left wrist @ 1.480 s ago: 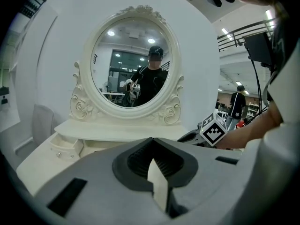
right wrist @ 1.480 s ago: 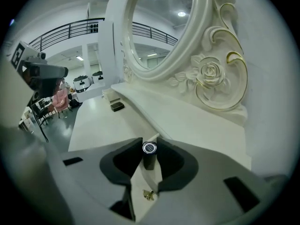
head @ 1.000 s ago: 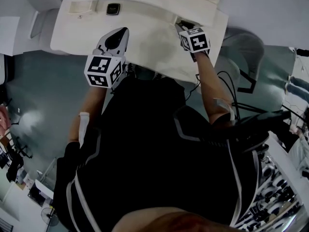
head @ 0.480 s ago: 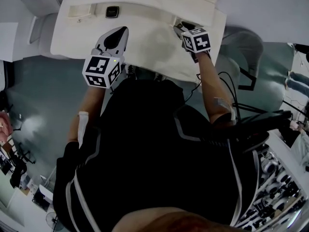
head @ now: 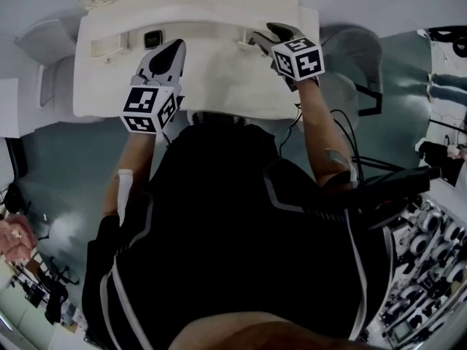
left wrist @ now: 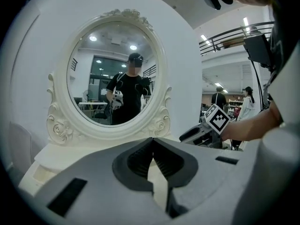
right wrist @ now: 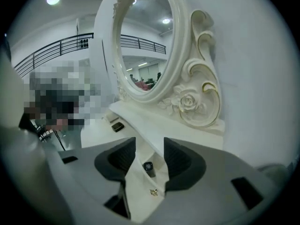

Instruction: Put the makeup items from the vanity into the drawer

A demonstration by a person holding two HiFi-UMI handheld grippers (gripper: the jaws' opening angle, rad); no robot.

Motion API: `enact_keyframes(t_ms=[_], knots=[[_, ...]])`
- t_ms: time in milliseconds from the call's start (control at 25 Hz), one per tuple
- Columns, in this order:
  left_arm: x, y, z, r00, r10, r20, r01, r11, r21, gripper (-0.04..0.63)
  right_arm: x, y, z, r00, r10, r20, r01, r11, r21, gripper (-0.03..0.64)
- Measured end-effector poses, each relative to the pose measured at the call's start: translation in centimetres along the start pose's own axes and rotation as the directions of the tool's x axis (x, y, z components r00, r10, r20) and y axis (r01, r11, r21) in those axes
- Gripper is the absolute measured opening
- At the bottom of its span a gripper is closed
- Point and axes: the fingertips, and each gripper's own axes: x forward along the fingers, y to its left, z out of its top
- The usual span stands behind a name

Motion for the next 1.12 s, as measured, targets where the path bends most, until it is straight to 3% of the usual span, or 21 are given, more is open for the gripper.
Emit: enact_keyframes(t_ms=[400, 520, 760, 960, 1120], knots=[[1.2, 1.2, 8.4, 0.985, -0.078, 0.152, 0.07, 0.996, 0.061, 0.003, -9.0, -0.4, 8.9, 0.962, -0.134, 0.238, 0.132, 0.991, 0.027, 0.163], [1.2, 1.0, 11.2, 0.977, -0.093, 0.194, 0.077, 0.993, 0.087, 0.003, -11.8, -0.3, 10.9, 0.937, -0.189, 0.293, 0.188, 0.982, 0.033, 0.157], [1.6, 0.7, 13.8, 0.961, -0.162, 0.223, 0.165, 0.986, 0.004, 0.003, -16.5, 0.8, 14.5, 0.882, -0.258, 0.395, 0.271, 0.962, 0.023, 0.107], [2.2, 0.5, 14.5, 0.958, -0.178, 0.224, 0.172, 0.984, 0.047, 0.003, -19.3, 1.2, 16.2, 0.835, -0.31, 0.454, 0.321, 0.945, 0.054, 0.052], [2.4, 0.0, 15.3, 0.947, -0.213, 0.239, 0.209, 0.977, 0.04, 0.003, -20.9, 1.2, 16.8, 0.804, -0.351, 0.48, 0.358, 0.93, 0.08, 0.014]])
